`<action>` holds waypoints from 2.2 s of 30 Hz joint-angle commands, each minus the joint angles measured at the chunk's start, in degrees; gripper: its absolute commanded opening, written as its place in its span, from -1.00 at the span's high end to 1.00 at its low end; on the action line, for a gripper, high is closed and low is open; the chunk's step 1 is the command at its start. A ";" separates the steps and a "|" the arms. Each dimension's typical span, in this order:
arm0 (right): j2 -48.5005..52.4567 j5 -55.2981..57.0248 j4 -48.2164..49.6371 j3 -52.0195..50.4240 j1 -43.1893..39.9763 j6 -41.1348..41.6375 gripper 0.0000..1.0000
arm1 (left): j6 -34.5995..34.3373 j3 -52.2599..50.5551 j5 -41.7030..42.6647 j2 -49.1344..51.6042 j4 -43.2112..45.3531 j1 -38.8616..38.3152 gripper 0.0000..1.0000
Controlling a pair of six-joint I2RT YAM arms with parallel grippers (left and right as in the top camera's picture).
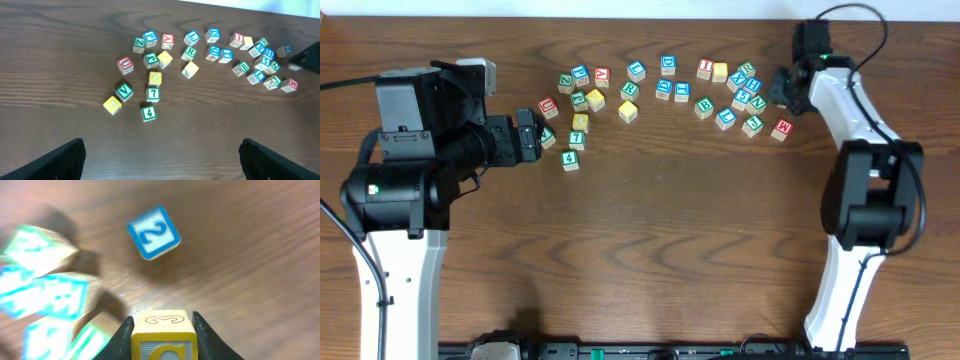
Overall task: Spell out CORL
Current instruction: 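Close the right gripper on the yellow C block and lift it, then carry the C block to the open table center and release it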
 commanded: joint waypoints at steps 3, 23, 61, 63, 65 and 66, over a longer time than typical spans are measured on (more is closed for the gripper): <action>-11.32 -0.98 -2.54 0.81 2.58 -3.58 0.54 | 0.11 1.11 0.70 -0.09 -0.22 -0.22 -0.93; -5.64 -9.68 -5.18 0.59 25.81 10.71 0.57 | 0.11 1.11 0.70 -0.09 -0.22 -0.22 -0.93; 5.31 -0.37 -6.97 0.59 38.47 21.29 0.32 | 0.09 1.11 0.70 -0.09 -0.22 -0.22 -0.93; 5.31 -0.37 -6.86 0.59 38.80 19.76 0.32 | 0.11 1.11 0.70 -0.09 -0.22 -0.22 -0.93; 5.31 -0.37 -6.69 0.59 38.99 18.84 0.32 | 0.11 1.11 0.70 -0.09 -0.22 -0.22 -0.93; 5.31 -0.37 -6.51 0.59 39.04 18.56 0.31 | 0.11 1.11 0.70 -0.09 -0.22 -0.22 -0.93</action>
